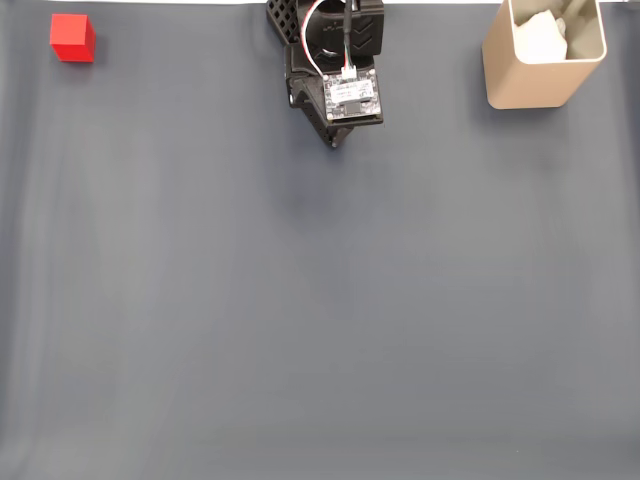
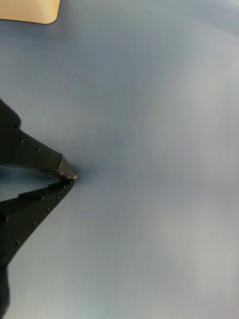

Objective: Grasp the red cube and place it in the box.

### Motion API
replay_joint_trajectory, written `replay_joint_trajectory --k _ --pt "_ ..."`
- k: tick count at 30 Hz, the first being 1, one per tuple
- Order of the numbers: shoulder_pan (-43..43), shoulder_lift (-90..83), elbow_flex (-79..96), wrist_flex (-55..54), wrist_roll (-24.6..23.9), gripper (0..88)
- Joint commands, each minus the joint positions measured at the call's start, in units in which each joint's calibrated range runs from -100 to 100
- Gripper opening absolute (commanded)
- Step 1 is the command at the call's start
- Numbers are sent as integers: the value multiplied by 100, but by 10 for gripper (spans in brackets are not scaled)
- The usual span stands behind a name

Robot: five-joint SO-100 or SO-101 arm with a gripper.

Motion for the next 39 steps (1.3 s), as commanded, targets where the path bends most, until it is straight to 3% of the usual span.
replay_joint_trajectory --k 1,26,39 --pt "-46 0 46 81 20 2" --pt "-53 0 46 40 -127 2" --pt "-18 0 -27 -1388 -391 2"
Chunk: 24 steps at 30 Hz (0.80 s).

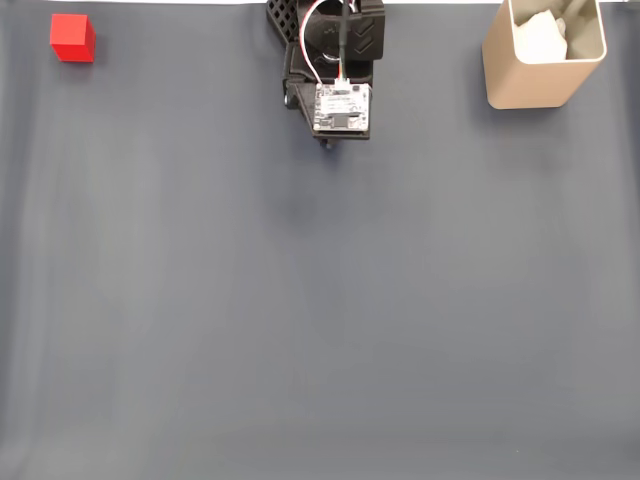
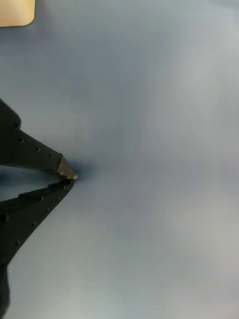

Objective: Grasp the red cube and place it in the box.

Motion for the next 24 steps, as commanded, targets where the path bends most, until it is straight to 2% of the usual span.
replay_joint_trajectory --k 1,9,24 --pt "-18 9 -55 -373 0 2" --pt "-11 199 -748 -784 -24 2" --pt "415 1791 -3081 -1063 -63 2"
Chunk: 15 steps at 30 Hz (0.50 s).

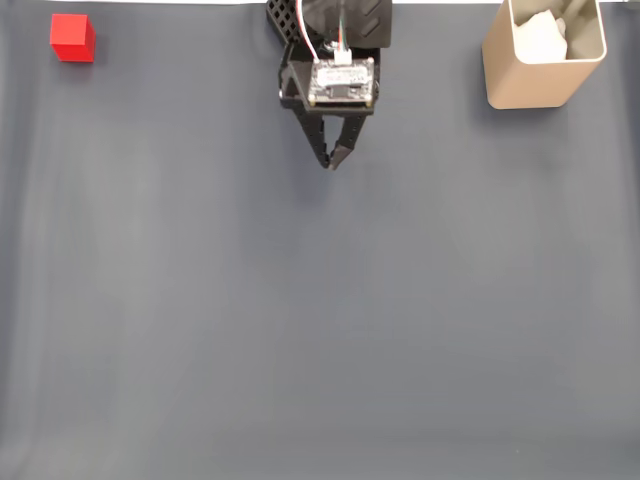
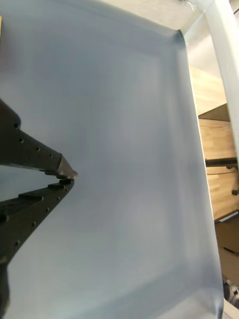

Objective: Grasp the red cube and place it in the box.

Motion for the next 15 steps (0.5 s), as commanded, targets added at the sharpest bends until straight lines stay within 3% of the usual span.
replay_joint_trajectory --k 1,15 --pt "260 459 -868 -104 -63 2" --pt "2169 1765 -2409 68 -225 22"
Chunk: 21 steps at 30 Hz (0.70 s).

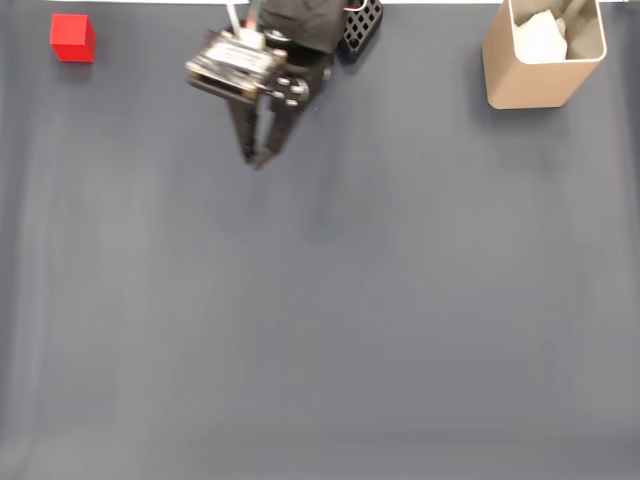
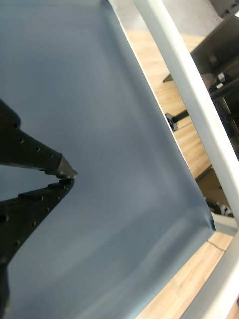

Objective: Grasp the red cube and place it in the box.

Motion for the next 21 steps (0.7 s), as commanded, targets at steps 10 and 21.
replay_joint_trajectory --k 10,21 --pt "1640 669 -879 405 112 3" --pt "2967 1821 -1472 216 386 3"
